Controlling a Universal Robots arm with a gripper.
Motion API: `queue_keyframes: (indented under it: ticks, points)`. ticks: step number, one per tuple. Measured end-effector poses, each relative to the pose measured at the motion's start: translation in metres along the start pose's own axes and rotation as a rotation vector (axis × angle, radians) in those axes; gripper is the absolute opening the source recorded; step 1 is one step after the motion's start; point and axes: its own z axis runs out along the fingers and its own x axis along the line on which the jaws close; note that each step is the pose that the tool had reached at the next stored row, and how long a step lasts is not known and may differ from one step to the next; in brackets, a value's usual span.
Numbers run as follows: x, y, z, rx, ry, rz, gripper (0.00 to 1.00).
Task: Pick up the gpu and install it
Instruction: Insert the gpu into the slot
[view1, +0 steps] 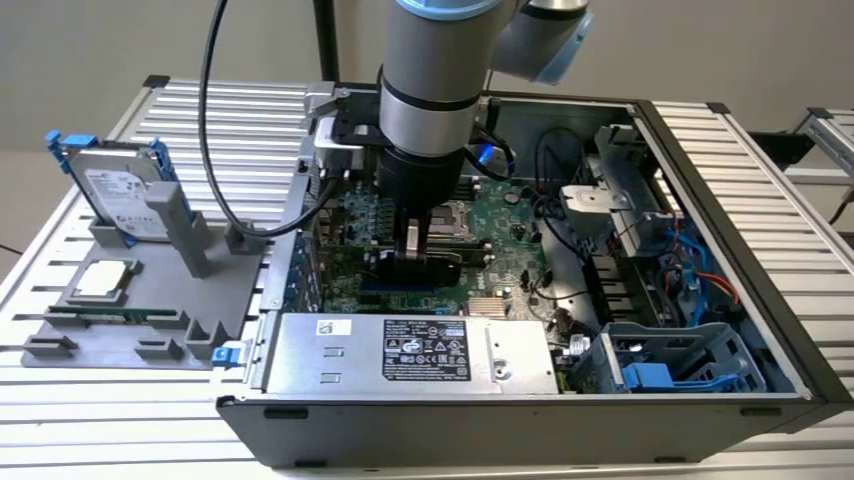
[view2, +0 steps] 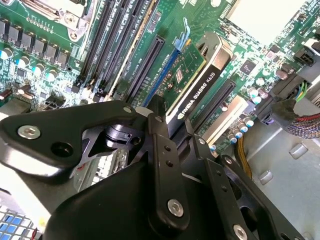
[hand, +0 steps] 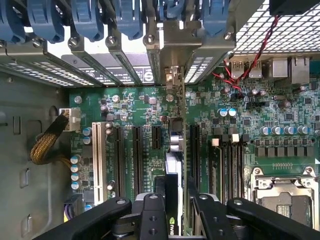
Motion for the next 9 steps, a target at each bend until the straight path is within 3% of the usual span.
queue_keyframes:
  ticks: [4, 9]
  points:
    - [0.0004, 0.0001, -0.0002, -0.0003, 0.0053, 0.000, 0.00]
    - [0.0004, 0.0000, 0.0033, -0.0004, 0.0066, 0.000, 0.00]
